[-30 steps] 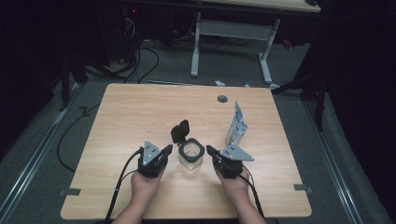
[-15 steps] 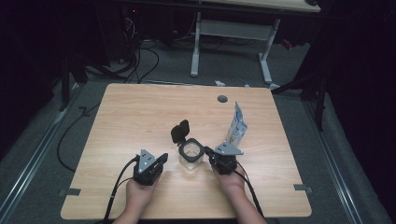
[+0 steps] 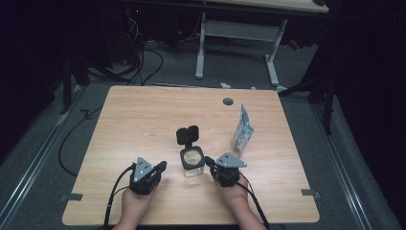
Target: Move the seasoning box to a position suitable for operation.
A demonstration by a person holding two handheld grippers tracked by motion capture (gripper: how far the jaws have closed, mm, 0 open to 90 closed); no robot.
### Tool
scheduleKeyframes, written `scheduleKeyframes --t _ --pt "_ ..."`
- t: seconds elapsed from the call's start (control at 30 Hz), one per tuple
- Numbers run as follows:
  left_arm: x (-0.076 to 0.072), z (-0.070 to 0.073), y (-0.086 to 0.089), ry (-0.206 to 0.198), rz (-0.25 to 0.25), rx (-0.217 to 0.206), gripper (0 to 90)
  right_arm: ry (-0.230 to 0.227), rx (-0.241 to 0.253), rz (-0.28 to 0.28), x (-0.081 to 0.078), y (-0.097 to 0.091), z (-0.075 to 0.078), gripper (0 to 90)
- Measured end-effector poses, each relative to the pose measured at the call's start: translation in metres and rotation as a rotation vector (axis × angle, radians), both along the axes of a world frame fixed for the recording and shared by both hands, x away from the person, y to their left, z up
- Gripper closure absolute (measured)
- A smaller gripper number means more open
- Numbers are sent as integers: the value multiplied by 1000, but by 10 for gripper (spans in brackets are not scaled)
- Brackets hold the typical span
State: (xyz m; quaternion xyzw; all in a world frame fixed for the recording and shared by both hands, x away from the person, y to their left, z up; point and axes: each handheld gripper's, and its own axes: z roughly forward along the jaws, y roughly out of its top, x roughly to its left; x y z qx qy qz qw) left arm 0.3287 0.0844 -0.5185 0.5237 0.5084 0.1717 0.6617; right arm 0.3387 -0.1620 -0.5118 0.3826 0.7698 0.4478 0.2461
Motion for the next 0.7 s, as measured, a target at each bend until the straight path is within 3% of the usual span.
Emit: scheduleKeyframes --t 0.17,0.23,0.27,0.3,0.33,0.43,0.57,0.7 --pt "-10 5 13 -23 -21 27 823 -17 1 -28 -11 -12 1 858" --pt "-14 5 21 -37 -18 39 797 -25 -5 -67 -17 -27 0 828" --pt "-16 4 25 -41 -13 44 784 -18 -12 -128 -20 -45 -2 817" --pt "-18 3 29 -38 -8 43 784 -18 -12 -128 -20 -45 -2 801" --pt "-18 1 32 -31 -1 29 782 -11 -12 -165 -20 -55 -4 786" --pt "-16 0 37 -14 8 7 780 1 -7 -289 -14 -83 -6 754" --pt "-17 -1 34 -14 -5 17 773 18 11 -349 2 -97 -4 730" --pt "-18 -3 30 -11 -16 25 771 6 -3 -360 10 -95 -3 760"
